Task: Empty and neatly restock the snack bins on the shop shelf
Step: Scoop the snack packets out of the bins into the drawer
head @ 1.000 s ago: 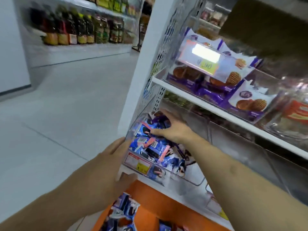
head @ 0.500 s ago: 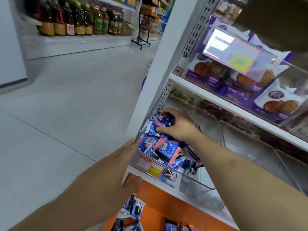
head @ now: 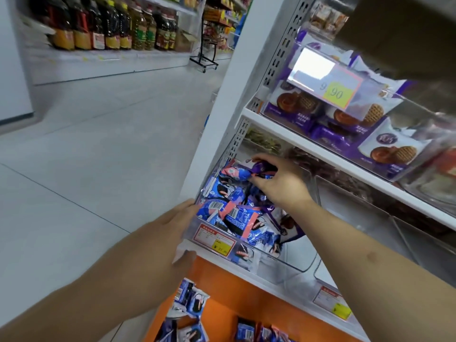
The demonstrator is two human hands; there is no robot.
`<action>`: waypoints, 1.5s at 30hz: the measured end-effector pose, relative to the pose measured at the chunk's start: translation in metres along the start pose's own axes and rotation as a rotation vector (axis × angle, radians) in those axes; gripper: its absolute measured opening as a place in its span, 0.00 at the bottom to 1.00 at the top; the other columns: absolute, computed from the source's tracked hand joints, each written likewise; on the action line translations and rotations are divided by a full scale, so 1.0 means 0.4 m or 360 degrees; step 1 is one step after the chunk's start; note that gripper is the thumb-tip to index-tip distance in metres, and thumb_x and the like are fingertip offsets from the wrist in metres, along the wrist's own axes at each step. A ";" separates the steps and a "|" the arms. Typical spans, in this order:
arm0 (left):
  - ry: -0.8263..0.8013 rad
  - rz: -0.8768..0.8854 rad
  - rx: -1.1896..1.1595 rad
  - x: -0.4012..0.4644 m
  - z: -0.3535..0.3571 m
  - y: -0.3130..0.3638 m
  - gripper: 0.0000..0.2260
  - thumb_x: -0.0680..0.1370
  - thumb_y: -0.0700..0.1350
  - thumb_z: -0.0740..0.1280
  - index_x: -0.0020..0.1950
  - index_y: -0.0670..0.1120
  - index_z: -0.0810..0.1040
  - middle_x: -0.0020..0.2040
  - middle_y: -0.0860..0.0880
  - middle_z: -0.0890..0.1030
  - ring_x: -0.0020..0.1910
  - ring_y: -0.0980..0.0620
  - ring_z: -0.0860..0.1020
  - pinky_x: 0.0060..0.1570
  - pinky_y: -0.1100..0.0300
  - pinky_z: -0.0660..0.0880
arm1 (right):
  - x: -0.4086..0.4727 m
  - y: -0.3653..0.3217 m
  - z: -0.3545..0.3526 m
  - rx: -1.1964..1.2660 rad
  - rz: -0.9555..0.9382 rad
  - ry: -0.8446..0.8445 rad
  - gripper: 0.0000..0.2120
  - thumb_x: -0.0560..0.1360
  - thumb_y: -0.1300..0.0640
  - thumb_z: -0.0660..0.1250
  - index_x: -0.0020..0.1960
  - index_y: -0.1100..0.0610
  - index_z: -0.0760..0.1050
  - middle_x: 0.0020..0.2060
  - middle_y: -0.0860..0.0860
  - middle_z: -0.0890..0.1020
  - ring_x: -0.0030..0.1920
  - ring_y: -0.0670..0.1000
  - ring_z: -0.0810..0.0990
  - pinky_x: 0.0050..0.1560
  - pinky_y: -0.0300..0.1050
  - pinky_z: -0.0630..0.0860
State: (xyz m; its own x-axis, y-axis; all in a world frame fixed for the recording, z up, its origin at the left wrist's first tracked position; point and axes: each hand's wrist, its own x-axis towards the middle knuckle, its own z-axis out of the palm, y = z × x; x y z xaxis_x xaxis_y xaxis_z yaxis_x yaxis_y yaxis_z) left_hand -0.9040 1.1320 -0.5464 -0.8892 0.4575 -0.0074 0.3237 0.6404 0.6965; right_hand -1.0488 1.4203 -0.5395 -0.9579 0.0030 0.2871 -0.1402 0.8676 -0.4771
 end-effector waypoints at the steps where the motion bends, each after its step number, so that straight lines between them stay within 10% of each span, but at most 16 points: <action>1: 0.0051 0.0018 0.0062 0.000 0.008 -0.010 0.35 0.84 0.56 0.62 0.71 0.73 0.34 0.68 0.76 0.36 0.71 0.71 0.51 0.68 0.73 0.51 | -0.012 -0.007 -0.014 0.0001 -0.0020 0.0034 0.21 0.72 0.55 0.81 0.62 0.43 0.83 0.51 0.39 0.85 0.50 0.36 0.83 0.58 0.35 0.80; 7: 0.0351 0.0032 -0.0005 0.000 0.038 -0.016 0.28 0.83 0.56 0.64 0.80 0.66 0.57 0.75 0.71 0.61 0.66 0.73 0.60 0.57 0.83 0.57 | -0.123 -0.060 -0.080 0.0223 -0.0007 0.0044 0.22 0.72 0.57 0.80 0.63 0.41 0.83 0.52 0.38 0.87 0.51 0.36 0.84 0.56 0.38 0.81; 11: 0.0429 0.0007 -0.0311 0.001 0.061 0.022 0.29 0.79 0.57 0.71 0.77 0.67 0.63 0.72 0.66 0.72 0.60 0.67 0.73 0.54 0.71 0.71 | -0.262 -0.124 -0.123 0.0492 -0.0014 -0.0002 0.21 0.70 0.63 0.81 0.58 0.45 0.85 0.52 0.43 0.88 0.49 0.42 0.86 0.53 0.48 0.85; 20: 0.0097 0.0230 -0.0359 -0.036 0.153 0.154 0.15 0.76 0.62 0.72 0.62 0.65 0.80 0.52 0.68 0.82 0.53 0.70 0.78 0.54 0.65 0.78 | -0.597 -0.102 -0.209 0.0926 0.0365 -0.0142 0.21 0.69 0.65 0.82 0.59 0.50 0.84 0.45 0.55 0.87 0.39 0.49 0.84 0.42 0.47 0.85; 26: -0.0184 0.0168 -0.0048 -0.069 0.276 0.172 0.19 0.77 0.63 0.70 0.67 0.67 0.77 0.69 0.64 0.76 0.67 0.62 0.75 0.62 0.61 0.71 | -0.806 0.090 -0.244 0.0829 0.0680 -0.0116 0.21 0.68 0.64 0.83 0.58 0.50 0.85 0.48 0.47 0.87 0.44 0.41 0.83 0.48 0.30 0.76; 30: -0.0324 0.0102 0.0028 -0.079 0.382 0.207 0.14 0.79 0.59 0.70 0.65 0.64 0.79 0.55 0.60 0.82 0.36 0.66 0.78 0.37 0.72 0.72 | -0.883 0.207 -0.208 0.0737 0.0803 -0.0262 0.21 0.68 0.60 0.84 0.58 0.46 0.84 0.48 0.44 0.88 0.47 0.44 0.86 0.52 0.37 0.80; 36: -0.0534 -0.0052 0.0101 -0.076 0.574 0.211 0.16 0.84 0.56 0.65 0.73 0.60 0.73 0.61 0.52 0.82 0.36 0.59 0.80 0.41 0.56 0.79 | -0.926 0.338 -0.107 0.0965 0.1040 -0.0261 0.21 0.72 0.59 0.82 0.63 0.49 0.82 0.46 0.56 0.86 0.41 0.50 0.83 0.45 0.43 0.78; 45: -0.0783 -0.0076 0.0010 -0.026 0.810 0.161 0.30 0.85 0.59 0.59 0.84 0.63 0.49 0.84 0.55 0.55 0.79 0.51 0.64 0.76 0.55 0.65 | -0.958 0.496 -0.106 0.0694 0.0959 -0.0409 0.22 0.73 0.55 0.80 0.65 0.44 0.81 0.56 0.39 0.84 0.55 0.41 0.83 0.60 0.38 0.78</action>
State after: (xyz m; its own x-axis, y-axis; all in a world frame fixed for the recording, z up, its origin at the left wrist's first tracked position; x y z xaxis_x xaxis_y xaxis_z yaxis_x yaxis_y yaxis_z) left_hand -0.7693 1.3683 -0.7339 -0.6455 0.6638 -0.3779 0.2898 0.6706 0.6829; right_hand -0.6988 1.6125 -0.7089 -0.9205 0.2497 -0.3006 0.3873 0.4794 -0.7875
